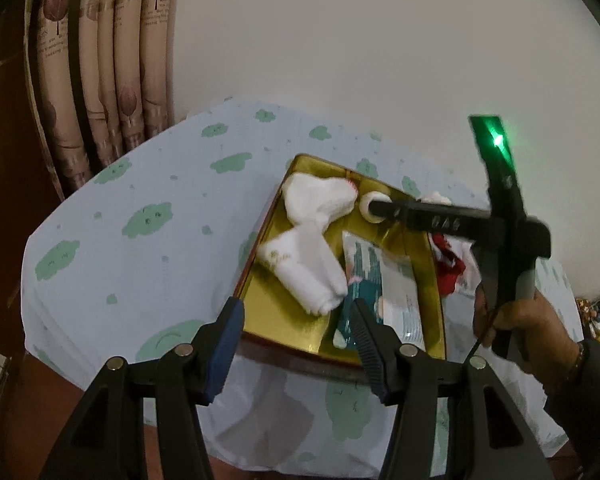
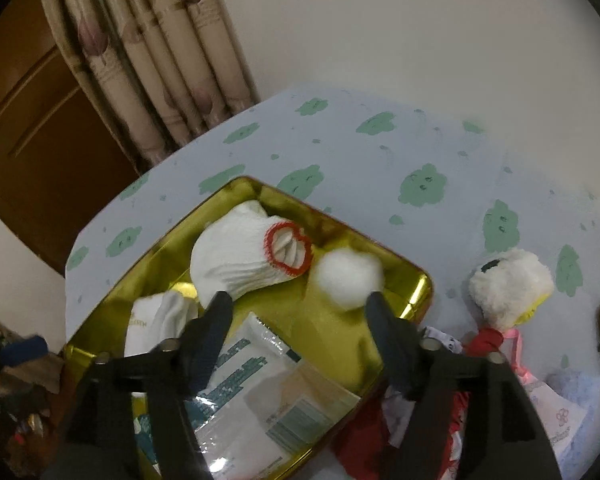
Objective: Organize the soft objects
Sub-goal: 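Place the packet and the white ball into the tin with both grippers, then grasp the white fluffy plush with the left gripper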
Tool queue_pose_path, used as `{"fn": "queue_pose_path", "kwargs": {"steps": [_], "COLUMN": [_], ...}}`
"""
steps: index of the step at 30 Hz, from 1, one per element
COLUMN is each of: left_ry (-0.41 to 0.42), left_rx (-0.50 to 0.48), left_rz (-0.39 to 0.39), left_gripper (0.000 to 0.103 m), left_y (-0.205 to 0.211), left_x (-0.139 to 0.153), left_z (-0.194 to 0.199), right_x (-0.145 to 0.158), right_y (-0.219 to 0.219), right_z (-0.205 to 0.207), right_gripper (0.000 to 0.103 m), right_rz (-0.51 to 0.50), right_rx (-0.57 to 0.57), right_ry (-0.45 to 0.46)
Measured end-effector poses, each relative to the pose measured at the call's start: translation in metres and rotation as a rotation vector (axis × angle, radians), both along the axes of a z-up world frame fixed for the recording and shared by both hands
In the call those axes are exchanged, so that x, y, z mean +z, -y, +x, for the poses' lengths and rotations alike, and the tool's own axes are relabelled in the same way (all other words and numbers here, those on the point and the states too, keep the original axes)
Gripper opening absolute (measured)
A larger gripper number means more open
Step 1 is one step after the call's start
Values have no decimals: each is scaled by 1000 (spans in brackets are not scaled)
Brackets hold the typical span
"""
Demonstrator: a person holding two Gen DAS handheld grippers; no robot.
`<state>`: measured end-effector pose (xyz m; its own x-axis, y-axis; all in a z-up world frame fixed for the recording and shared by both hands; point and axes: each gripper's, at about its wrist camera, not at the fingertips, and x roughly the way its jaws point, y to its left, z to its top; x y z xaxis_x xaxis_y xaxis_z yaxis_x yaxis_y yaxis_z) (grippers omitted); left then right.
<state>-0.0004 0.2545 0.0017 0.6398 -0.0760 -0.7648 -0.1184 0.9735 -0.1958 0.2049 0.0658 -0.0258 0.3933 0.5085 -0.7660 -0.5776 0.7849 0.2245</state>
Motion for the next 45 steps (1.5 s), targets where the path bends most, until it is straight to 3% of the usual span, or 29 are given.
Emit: {"fn": "queue_pose_path", "kwargs": {"steps": [4,7,10,14,20,25,27,33,39,45], "left_ry": [-9,0,5,-11,2,0,-12,-28,-116,-212], "left_rx": [-8,-39,-74,-131,-240,-348,-390,-489,-592,-619], "left_rz": [43,37,35,48,50,89,94,95,102,146], "left_gripper": [56,56,56,56,56,56,56,56,56,56], "left_y": [6,10,18,38,81,126,142,184,219,230], "left_x": [1,6,10,15,37,53,54,51,16,-26], "left_z": [-7,-11,-14,-11,8,46,66,143,227,274], "right_x": [29,45,42,16,-16,-21,-17,-10,-8,-8], "right_y": [44,99,153,217,281,305,310,309,311,312], "right_z": [-12,-33,-60,-96,-124,-134,-140,-149,-150,-152], "right_gripper": [67,77,81,81,81,86,97,98,99,100], "right_rz": [101,113,14,-235,-378,-310,-248,-169,-127,-91], "right_rx": [-101,-201,-294,-388,-493,-559,-577,-543,-512,-482], "right_ry": [80,143,181,226,208,209,235,275,276,277]}}
